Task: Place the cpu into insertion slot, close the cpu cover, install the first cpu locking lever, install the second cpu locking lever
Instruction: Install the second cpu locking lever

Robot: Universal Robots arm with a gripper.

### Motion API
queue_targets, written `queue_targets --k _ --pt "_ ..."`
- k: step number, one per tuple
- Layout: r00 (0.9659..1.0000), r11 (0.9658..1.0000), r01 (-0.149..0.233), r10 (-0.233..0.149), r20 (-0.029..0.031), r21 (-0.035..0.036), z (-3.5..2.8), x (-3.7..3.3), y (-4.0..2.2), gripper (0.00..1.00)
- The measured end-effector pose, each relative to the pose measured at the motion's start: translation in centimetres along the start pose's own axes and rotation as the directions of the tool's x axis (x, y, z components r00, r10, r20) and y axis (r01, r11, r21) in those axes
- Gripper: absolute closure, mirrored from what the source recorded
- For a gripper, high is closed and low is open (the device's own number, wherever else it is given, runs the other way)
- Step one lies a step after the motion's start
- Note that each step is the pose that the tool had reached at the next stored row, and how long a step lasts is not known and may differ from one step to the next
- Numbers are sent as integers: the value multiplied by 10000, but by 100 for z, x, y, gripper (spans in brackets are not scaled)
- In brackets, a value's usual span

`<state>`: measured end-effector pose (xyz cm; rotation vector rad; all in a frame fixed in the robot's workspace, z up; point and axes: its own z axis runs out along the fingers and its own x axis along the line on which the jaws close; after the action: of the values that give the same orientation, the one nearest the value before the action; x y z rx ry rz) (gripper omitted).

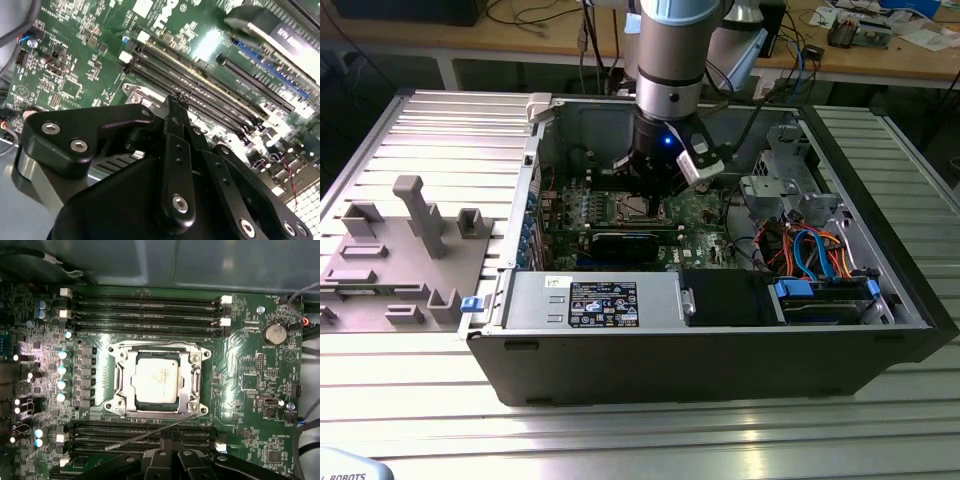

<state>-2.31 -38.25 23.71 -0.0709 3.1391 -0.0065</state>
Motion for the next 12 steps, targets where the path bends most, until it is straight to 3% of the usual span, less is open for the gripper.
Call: queue_targets --k 1,2,3,6,8,12 --pt "10000 10000 -1 1 3 -84 -1 7 -15 89" --pt "10000 9988 0 1 23 -482 0 26 -53 89" --pt "10000 9979 -2 4 30 -653 0 37 -69 89" --pt "10000 9947 1 4 48 -1028 1 66 -98 89" --pt "10000 9932 1 5 54 -1164 6 87 -107 89" --pt "10000 9927 1 6 56 -1203 41 152 -104 89"
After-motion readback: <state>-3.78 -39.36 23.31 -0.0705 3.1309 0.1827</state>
